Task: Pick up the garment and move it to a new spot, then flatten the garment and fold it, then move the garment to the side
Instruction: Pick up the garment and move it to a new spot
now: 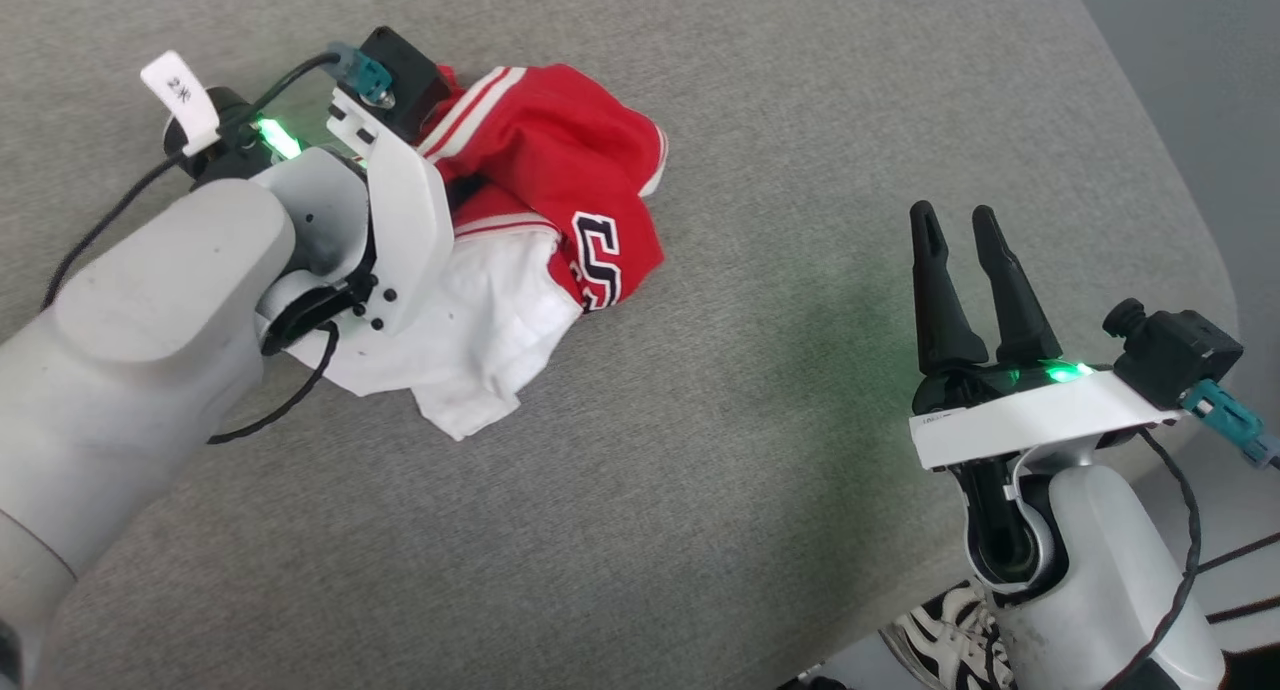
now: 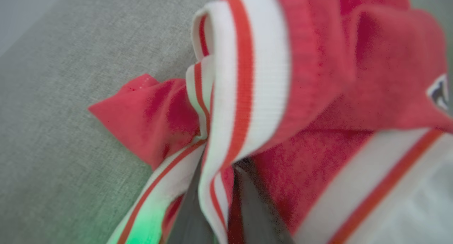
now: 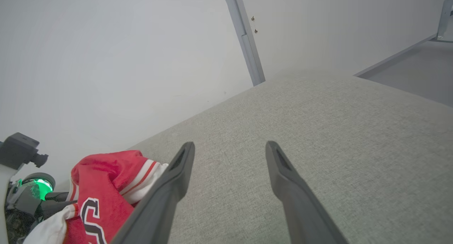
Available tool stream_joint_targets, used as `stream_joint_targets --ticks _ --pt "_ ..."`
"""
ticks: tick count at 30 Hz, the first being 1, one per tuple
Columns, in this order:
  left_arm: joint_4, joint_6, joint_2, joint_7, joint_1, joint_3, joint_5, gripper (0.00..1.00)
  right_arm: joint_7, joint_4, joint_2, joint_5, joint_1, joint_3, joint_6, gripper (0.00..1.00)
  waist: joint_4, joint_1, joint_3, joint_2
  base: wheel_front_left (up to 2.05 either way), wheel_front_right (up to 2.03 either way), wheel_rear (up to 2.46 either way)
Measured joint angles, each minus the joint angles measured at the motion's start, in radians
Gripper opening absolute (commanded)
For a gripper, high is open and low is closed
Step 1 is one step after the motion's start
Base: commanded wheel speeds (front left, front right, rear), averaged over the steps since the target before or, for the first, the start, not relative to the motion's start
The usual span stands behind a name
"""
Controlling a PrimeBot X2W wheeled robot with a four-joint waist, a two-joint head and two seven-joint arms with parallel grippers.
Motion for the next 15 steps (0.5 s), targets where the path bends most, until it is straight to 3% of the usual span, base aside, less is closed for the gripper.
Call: stream_joint_targets --ticks 7,15 --pt "0.006 0.001 -0.021 -0.106 0.007 -0.012 0.016 1.0 0.0 0.013 0.001 -0.073 -0.006 -0.023 0.0 1.0 0.06 0.0 -0.043 0.0 0.0 0.0 0.0" --pt "-0.037 0.001 -0.036 -0.335 0.054 -0.011 -0.124 1.0 0.0 0.049 0.001 -0.184 0.014 -0.061 0.0 1.0 0.172 0.0 -0.125 0.0 0.0 0.0 0.0"
